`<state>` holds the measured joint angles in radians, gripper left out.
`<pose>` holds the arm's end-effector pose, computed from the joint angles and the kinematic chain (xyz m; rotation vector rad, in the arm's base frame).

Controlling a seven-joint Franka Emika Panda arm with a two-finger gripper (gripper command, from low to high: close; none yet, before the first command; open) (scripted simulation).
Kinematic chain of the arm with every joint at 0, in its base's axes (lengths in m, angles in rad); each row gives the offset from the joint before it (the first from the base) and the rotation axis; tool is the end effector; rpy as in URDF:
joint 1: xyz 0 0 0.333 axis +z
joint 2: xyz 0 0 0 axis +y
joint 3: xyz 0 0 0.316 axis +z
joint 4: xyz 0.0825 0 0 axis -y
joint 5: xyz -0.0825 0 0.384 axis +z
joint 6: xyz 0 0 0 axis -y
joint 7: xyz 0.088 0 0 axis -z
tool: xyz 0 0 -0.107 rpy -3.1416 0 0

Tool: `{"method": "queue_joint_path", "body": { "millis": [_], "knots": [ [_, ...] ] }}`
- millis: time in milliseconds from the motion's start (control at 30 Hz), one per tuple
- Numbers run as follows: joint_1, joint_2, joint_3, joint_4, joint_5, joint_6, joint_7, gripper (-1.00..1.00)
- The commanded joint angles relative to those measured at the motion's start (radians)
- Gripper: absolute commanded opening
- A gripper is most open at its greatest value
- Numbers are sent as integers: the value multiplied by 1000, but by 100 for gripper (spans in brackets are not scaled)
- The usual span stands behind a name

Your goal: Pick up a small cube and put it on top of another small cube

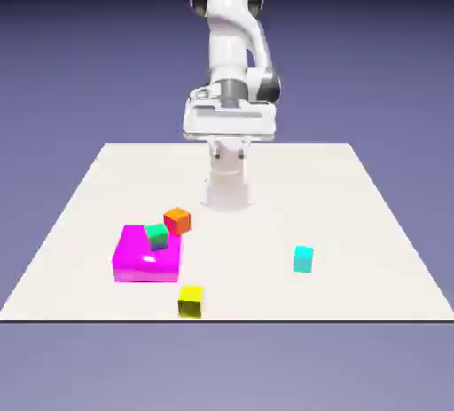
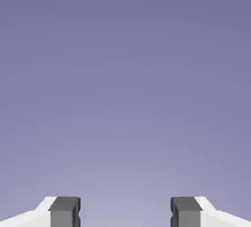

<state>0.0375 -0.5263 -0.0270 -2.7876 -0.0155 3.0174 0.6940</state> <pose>0.3986 0.0052 0.4492 -2.5495 0.8884 -1.0030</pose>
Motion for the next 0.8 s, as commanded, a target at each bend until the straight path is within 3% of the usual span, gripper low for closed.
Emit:
{"method": "queue_joint_path", "body": {
  "millis": [0,767],
  "knots": [
    [21,36,-22,19,-13,-16,-39,0],
    [508,870,-538,446,-308,-391,-937,0]
  ]
}}
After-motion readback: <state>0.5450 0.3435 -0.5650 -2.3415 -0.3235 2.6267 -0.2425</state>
